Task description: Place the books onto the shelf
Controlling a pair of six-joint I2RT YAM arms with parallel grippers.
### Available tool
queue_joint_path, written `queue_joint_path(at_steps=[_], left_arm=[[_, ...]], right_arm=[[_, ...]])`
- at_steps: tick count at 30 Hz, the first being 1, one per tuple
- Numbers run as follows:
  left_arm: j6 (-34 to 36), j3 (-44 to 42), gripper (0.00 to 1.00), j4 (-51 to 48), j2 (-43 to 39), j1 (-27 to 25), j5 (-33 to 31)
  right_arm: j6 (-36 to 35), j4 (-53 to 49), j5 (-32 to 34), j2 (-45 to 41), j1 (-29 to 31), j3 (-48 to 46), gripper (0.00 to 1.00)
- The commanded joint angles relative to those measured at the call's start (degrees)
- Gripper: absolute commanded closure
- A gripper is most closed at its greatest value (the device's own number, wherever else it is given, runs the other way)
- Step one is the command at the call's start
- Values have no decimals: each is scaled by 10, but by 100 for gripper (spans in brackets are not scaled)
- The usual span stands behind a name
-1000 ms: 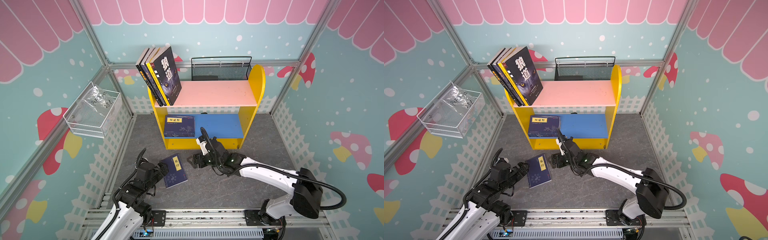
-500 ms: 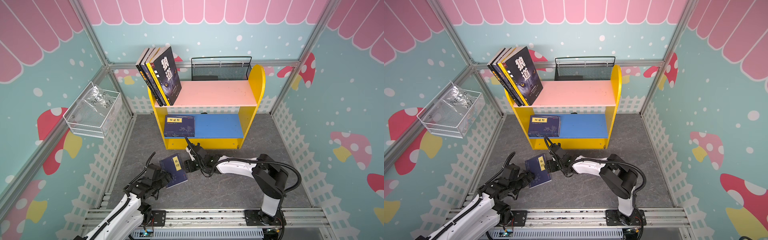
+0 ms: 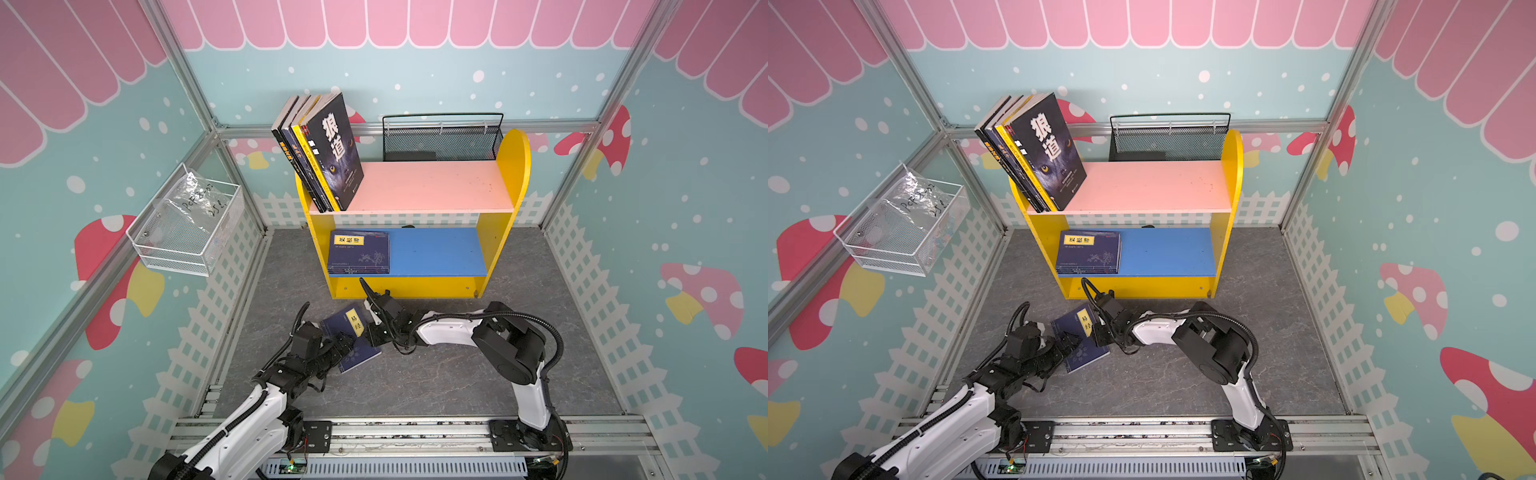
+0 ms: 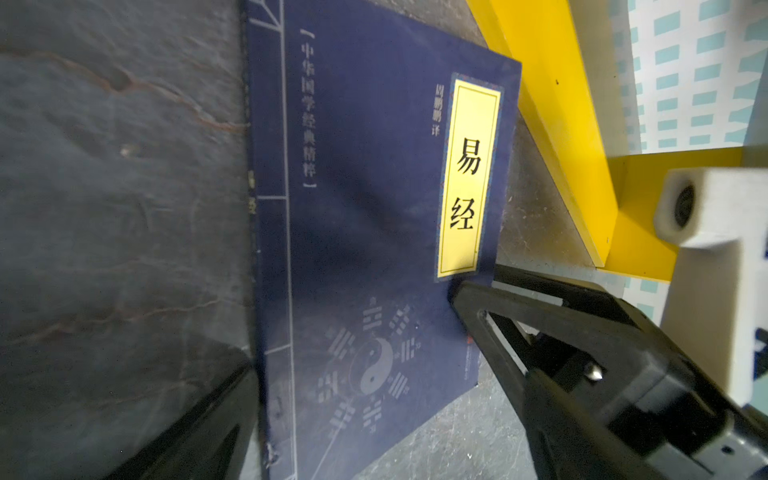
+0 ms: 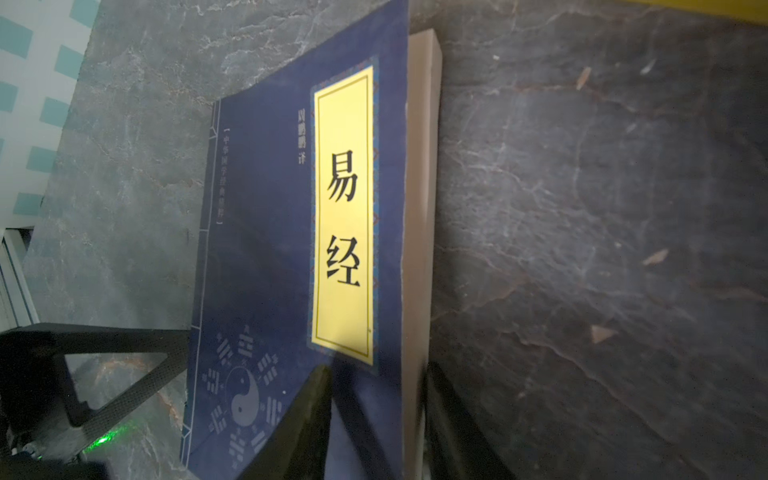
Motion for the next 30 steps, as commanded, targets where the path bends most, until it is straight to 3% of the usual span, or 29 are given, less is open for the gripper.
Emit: queue_joint_path(at_steps=[1,11,14,20,30], left_arm=[[-29,-6,1,100,-33,9,52],[-132,-56,2,280,-96,26,66],[-116,-39,2,242,-105,27,64],[-133,-61,6,255,-96,28,69],[-49,-10,24,47,-81,39,17]], right_arm=[[8,-13,-47,40,7,-10,62],[23,46,-142,49,5,-10,63],[21,47,-144,51,5,-6,63],[27,55,-152,57,3,-9,63],[28,57,-145,54,1,-20,65]])
